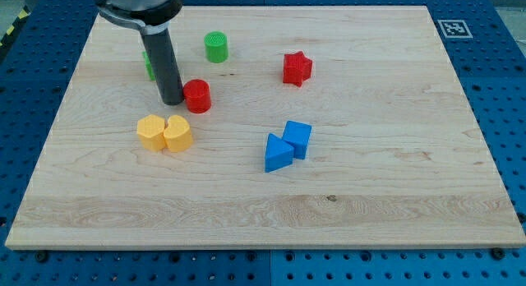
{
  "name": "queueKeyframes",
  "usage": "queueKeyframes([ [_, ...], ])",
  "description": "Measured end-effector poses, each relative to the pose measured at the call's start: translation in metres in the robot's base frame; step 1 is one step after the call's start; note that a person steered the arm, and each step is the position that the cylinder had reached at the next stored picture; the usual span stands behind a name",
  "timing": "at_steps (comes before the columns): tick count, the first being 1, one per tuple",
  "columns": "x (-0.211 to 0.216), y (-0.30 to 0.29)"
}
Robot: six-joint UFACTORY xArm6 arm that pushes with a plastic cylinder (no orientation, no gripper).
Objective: Separate the blue cube from blue triangle
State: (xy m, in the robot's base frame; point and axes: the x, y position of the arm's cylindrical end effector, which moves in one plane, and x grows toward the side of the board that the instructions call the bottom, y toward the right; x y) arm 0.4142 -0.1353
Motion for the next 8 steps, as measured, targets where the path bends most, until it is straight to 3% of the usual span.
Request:
queueKeyframes([
  [3,0.001,0.045],
  [8,0.067,0.133],
])
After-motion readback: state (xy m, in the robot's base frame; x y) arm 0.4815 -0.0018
